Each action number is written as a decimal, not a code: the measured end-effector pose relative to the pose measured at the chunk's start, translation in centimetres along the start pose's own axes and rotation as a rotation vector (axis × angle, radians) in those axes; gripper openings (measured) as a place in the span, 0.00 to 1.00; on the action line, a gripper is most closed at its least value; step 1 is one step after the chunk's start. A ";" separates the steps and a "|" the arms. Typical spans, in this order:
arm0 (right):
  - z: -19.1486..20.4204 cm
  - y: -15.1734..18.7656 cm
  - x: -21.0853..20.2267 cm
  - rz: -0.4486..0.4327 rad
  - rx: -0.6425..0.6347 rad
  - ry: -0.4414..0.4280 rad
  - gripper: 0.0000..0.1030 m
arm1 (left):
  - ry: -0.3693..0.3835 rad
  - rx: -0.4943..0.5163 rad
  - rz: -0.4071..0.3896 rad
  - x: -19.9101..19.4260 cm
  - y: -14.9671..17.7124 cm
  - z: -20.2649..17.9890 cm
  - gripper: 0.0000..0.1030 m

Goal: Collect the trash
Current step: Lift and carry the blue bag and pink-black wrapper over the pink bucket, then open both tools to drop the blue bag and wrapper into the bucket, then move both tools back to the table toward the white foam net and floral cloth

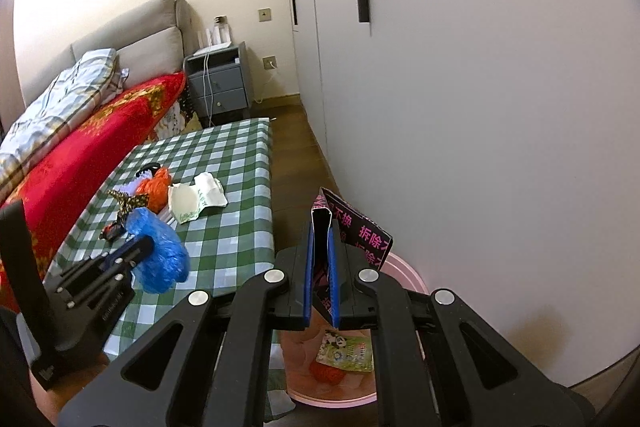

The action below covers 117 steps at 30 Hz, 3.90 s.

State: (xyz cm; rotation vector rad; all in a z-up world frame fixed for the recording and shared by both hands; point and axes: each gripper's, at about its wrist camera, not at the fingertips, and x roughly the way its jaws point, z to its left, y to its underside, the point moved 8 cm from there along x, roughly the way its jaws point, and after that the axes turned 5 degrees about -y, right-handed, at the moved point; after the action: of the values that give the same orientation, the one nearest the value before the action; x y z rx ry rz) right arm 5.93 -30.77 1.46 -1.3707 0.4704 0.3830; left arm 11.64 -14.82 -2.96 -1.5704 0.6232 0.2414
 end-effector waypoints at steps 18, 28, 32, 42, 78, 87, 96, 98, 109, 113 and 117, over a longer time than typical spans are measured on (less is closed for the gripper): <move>-2.8 -1.0 2.8 0.021 0.072 0.063 0.07 | 0.182 0.073 0.045 4.5 1.1 -7.1 0.05; -3.6 -0.9 4.6 0.036 0.097 0.078 0.07 | 0.232 0.093 0.080 6.8 1.8 -9.4 0.05; -4.1 -0.9 5.1 0.044 0.116 0.089 0.11 | 0.257 0.097 0.100 7.4 2.1 -10.0 0.05; -4.8 -0.9 5.1 0.040 0.151 0.114 0.39 | 0.251 0.063 0.119 7.7 2.2 -8.9 0.46; 4.1 0.1 5.4 -0.019 0.034 -0.084 0.32 | -0.004 -0.077 0.038 2.8 0.5 4.5 0.40; 8.1 0.5 8.6 0.005 0.028 -0.190 0.12 | -0.130 -0.162 0.016 2.7 0.3 9.3 0.22; 13.3 0.1 12.7 0.007 0.014 -0.307 0.10 | -0.259 -0.225 -0.006 2.7 0.0 13.8 0.19; 14.3 0.1 13.6 0.012 0.010 -0.329 0.10 | -0.280 -0.243 -0.009 2.8 -0.1 15.0 0.19; 18.4 0.2 18.5 0.063 0.023 -0.407 0.12 | -0.339 -0.296 0.006 4.5 -0.9 19.2 0.20; 19.3 0.6 20.4 0.098 0.030 -0.422 0.12 | -0.333 -0.313 0.036 5.8 -0.9 20.1 0.20; 20.2 1.3 21.9 0.133 0.029 -0.435 0.21 | -0.329 -0.310 0.065 7.1 -0.8 20.4 0.23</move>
State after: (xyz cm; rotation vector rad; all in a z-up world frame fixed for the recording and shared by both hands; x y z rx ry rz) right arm 25.77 -10.93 -8.53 -1.1877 0.2053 0.7613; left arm 22.27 3.30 -8.23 -1.7569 0.3902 0.6568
